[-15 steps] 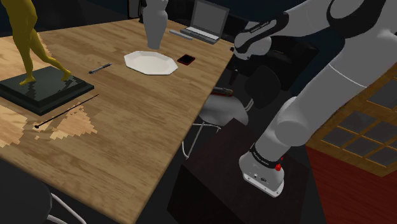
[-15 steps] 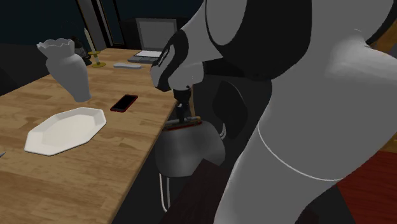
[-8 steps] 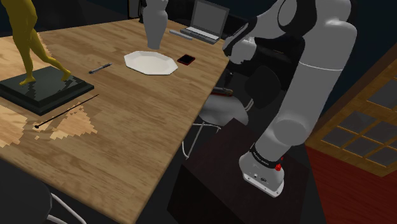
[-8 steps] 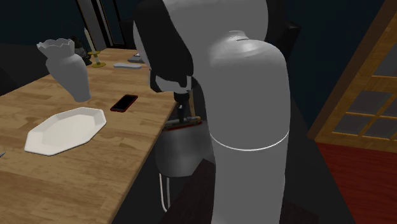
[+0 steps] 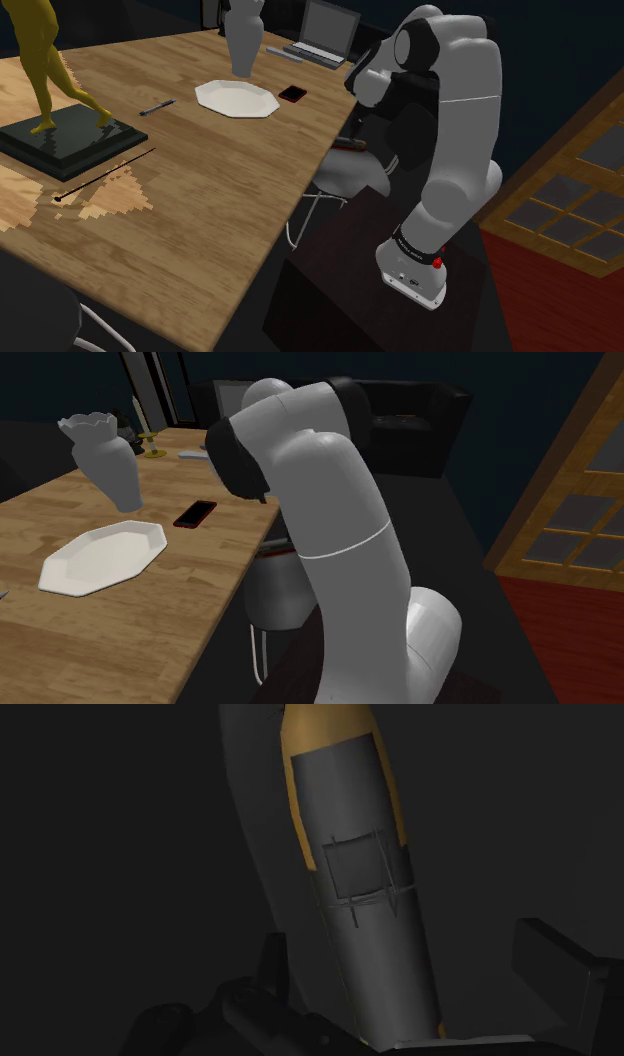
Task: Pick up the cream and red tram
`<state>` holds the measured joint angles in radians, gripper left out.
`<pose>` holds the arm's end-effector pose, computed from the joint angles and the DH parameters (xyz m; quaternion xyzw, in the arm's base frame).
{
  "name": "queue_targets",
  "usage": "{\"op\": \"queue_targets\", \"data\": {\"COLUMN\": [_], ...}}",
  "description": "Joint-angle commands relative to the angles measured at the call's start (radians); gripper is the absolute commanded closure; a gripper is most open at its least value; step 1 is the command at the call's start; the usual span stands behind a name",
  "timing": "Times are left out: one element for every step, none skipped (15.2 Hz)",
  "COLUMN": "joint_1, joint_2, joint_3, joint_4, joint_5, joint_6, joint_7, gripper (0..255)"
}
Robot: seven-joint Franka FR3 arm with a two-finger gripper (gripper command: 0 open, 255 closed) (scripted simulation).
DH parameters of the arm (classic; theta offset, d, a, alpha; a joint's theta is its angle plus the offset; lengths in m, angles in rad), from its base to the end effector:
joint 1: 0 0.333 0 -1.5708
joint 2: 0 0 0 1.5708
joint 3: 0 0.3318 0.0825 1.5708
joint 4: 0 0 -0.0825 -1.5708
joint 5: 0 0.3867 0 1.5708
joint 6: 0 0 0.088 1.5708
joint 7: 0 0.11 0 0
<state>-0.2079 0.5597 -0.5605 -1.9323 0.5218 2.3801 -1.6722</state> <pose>0.4703 -0.4204 0.2413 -0.9561 -0.2909 -0.0351 0.0057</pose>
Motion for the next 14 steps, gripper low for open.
{"op": "queue_targets", "data": {"joint_1": [-0.003,-0.006,-0.008,-0.011,-0.014,-0.017,-0.021,-0.018,-0.017,-0.001,-0.009,-0.008,-0.015,0.003], "joint_2": [0.045,0.056,0.067,0.077,0.088,0.098,0.115,0.116,0.117,0.103,0.111,0.117,0.129,0.103], "joint_3": [0.041,0.045,0.048,0.052,0.057,0.061,0.068,0.064,0.063,0.056,0.054,0.054,0.057,0.049], "joint_4": [0.036,0.037,0.039,0.040,0.043,0.045,0.049,0.049,0.049,0.044,0.066,0.078,0.094,0.068], "joint_5": [0.021,0.030,0.039,0.047,0.056,0.064,0.077,0.080,0.081,0.071,0.067,0.065,0.067,0.059], "joint_6": [0.011,0.018,0.025,0.033,0.040,0.047,0.058,0.057,0.056,0.049,0.034,0.028,0.024,0.026], "joint_7": [-0.026,-0.032,-0.038,-0.043,-0.049,-0.054,-0.063,-0.065,-0.066,-0.049,-0.047,-0.040,-0.040,-0.032], "gripper": [0,0,0,0,0,0,0,0,0,255,255,255,255,255]}}
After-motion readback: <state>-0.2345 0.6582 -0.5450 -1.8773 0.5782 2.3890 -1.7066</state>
